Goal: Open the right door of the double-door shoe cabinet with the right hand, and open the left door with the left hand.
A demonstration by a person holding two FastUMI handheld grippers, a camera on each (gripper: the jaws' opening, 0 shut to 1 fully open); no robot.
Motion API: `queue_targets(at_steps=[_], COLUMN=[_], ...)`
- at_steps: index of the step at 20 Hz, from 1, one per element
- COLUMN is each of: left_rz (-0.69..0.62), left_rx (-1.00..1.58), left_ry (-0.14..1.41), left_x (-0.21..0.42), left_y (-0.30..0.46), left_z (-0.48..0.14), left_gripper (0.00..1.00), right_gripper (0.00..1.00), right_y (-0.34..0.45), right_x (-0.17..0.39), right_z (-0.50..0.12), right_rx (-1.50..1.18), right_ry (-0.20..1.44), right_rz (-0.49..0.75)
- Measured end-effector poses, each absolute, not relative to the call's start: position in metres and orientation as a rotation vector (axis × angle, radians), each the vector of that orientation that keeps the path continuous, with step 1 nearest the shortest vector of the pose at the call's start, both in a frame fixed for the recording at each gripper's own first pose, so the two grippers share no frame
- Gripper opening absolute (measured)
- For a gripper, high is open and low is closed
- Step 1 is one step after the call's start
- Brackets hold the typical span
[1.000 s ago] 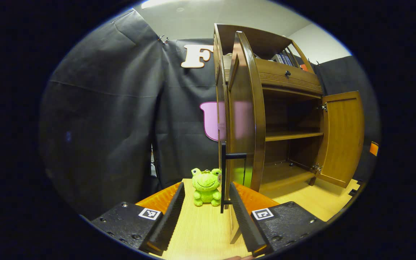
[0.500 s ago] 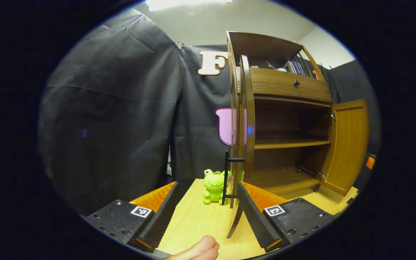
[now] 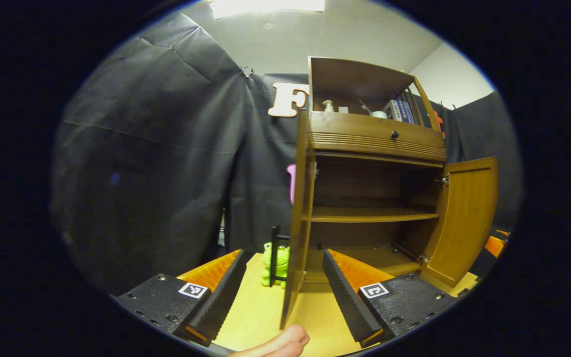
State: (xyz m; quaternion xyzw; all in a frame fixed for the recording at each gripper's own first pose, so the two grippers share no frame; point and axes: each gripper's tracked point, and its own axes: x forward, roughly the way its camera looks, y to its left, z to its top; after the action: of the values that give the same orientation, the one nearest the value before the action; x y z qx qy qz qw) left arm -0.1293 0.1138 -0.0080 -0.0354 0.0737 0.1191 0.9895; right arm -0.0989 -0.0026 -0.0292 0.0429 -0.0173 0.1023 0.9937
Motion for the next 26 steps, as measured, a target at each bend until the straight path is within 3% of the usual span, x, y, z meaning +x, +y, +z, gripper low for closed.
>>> queue_targets(at_steps=[9, 18, 22, 24, 26], left_rz=[0.086, 0.061, 0.026, 0.031, 0.037], left_rx=[-0.094, -0.036, -0.05, -0.061, -0.06], left_ry=[0.126, 0.165, 0.174, 0.192, 0.192], left_x=[-0.091, -0.055, -0.043, -0.039, -0.039], left_y=[0.012, -0.039, -0.057, -0.058, -0.057], left_z=[-0.003, -0.033, -0.046, -0.055, -0.059], left_gripper=[0.93, 0.92, 0.95, 0.92, 0.96], right_gripper=[0.98, 0.98, 0.96, 0.98, 0.98], right_y=[-0.005, 0.006, 0.001, 0.003, 0.006], right_x=[-0.092, -0.089, -0.085, -0.084, -0.084], right_z=[-0.009, -0.003, -0.004, -0.008, -0.011], right_rx=[0.082, 0.049, 0.022, 0.022, 0.038], right_ry=[-0.055, -0.076, -0.079, -0.074, -0.07], right_rz=[0.213, 0.198, 0.133, 0.129, 0.143])
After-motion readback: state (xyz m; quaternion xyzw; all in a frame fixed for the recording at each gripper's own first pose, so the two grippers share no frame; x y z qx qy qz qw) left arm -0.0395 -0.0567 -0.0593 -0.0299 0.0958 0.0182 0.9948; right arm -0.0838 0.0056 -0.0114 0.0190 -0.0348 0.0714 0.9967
